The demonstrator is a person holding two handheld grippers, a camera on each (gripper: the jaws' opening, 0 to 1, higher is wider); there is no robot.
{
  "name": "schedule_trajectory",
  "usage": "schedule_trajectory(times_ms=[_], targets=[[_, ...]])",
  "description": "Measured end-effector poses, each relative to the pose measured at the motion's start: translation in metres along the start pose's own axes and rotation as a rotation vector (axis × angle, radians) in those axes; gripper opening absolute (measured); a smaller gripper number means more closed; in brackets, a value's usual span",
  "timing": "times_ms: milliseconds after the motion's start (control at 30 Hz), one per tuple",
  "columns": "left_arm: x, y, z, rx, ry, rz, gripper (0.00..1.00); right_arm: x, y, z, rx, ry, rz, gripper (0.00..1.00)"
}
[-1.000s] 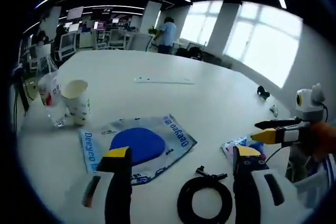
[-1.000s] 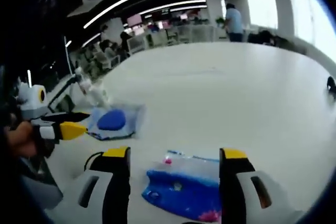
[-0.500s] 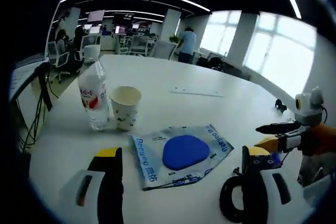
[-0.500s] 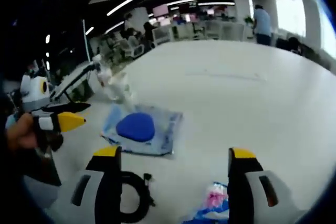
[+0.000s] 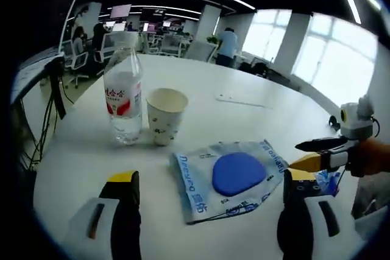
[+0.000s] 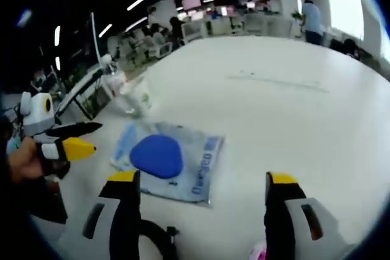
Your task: Arrange the tabletop items into an orderly group along one side of the table until the central work area is clear of visible clutter.
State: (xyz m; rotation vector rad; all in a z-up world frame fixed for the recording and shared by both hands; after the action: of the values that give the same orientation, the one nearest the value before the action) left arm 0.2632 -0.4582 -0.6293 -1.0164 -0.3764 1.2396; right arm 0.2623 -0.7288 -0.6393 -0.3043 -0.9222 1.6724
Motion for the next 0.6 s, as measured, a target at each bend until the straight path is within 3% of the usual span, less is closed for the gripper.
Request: schedule_trajectory(times_ms=[233, 433, 533, 600], targets=[[-0.001, 0.005, -0.015, 0.03, 0.009, -0.014, 0.97, -0.001, -0.005, -0.017, 0.025, -0.006, -0.002, 0.79], [0.001, 0.009, -0.026, 0.047, 0.009, 0.0, 0.93, 0.003, -0.006, -0.027, 0.036, -0.017, -0.018, 0.71], [0.002, 0.01, -0.029, 0.055, 0.02, 0.004, 0.8, 0.004, -0.005, -0.029, 0.04, -0.023, -0.036, 0.66], [0.004, 0.012, -0.032, 0.056, 0.014, 0.0, 0.77, 0.005, -0.004, -0.03, 0.04, -0.026, -0.053, 0.63]])
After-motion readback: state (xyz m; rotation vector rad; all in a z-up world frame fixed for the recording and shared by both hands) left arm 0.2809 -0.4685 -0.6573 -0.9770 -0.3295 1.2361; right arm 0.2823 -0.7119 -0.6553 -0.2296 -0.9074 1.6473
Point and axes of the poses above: the point that each gripper's makers call its tool centre point, and the gripper's own axes: z roughly backward along the fingers, x roughly to its left, y roughly out of its underside, the point moved 10 cm from there along z, roughly backward along the fingers, and after that the axes turned 2 degrees about -y, right-handed, at the moved point
